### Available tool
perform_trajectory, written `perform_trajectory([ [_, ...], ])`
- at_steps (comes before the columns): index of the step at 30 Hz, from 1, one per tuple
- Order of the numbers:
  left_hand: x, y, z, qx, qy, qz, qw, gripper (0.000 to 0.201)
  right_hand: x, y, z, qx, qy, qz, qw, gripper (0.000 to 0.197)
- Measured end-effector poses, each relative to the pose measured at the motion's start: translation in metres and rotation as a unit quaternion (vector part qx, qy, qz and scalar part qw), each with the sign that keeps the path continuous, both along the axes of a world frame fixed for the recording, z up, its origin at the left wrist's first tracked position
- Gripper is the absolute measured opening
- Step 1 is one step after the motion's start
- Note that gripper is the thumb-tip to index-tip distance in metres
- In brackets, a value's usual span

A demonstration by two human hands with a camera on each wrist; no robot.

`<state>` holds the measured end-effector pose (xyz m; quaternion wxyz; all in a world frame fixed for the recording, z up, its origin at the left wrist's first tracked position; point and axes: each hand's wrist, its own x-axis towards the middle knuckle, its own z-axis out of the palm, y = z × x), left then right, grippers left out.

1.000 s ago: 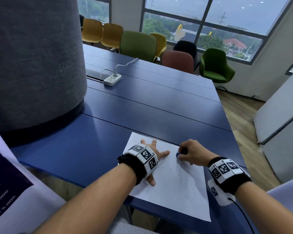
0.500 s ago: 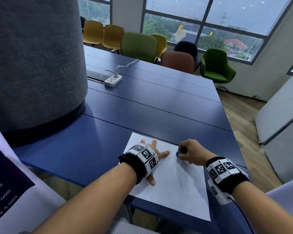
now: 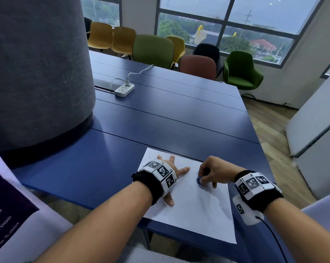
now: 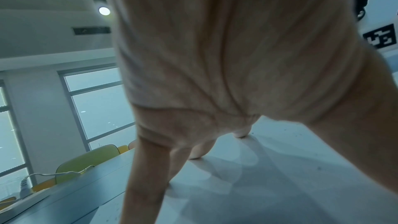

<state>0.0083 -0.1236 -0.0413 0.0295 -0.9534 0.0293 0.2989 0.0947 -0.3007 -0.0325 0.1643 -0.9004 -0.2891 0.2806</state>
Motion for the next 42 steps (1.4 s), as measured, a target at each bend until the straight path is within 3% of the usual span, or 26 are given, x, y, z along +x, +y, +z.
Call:
perform_trajectory([
  [3, 0.001, 0.000, -0.001, 0.000, 0.000, -0.003, 1.000, 0.133, -0.001, 0.000, -0.004, 0.033, -0.046, -0.028, 0.998, 0.008],
  [7, 0.000, -0.001, 0.000, 0.011, 0.000, -0.002, 1.000, 0.135, -0.011, 0.001, 0.001, -0.021, 0.056, 0.046, 0.997, 0.003],
  [11, 0.001, -0.002, 0.000, 0.008, 0.005, -0.002, 1.000, 0.134, -0.008, 0.001, -0.005, 0.040, -0.040, -0.022, 0.998, 0.008],
  [16, 0.001, -0.003, 0.002, 0.016, 0.006, -0.003, 1.000, 0.134, -0.019, 0.001, 0.005, -0.041, 0.039, 0.051, 0.997, 0.007],
  [20, 0.002, -0.002, 0.000, 0.005, 0.015, 0.000, 1.000, 0.134, -0.018, 0.003, 0.003, 0.016, -0.028, -0.003, 0.999, 0.011],
  [24, 0.003, -0.002, 0.000, 0.013, 0.018, 0.004, 1.000, 0.136, -0.028, 0.002, 0.010, -0.049, 0.062, 0.056, 0.995, 0.006],
  [28, 0.003, -0.003, 0.002, 0.012, 0.016, 0.000, 1.000, 0.135, -0.026, -0.001, 0.001, 0.019, -0.001, -0.003, 1.000, 0.006],
  [32, 0.003, -0.002, 0.000, 0.015, 0.012, 0.000, 1.000, 0.135, -0.033, -0.003, 0.005, -0.049, 0.091, 0.061, 0.993, 0.004],
  [36, 0.004, -0.002, -0.001, 0.022, 0.004, -0.006, 1.000, 0.136, -0.032, 0.001, 0.003, 0.011, 0.007, 0.005, 1.000, 0.009],
  [40, 0.003, -0.002, -0.002, 0.024, -0.001, -0.008, 1.000, 0.137, -0.040, -0.002, 0.008, -0.056, 0.078, 0.068, 0.993, 0.006],
  [42, 0.003, -0.002, -0.001, 0.025, 0.003, -0.005, 1.000, 0.137, -0.041, 0.000, 0.008, -0.059, 0.073, 0.065, 0.994, 0.005],
])
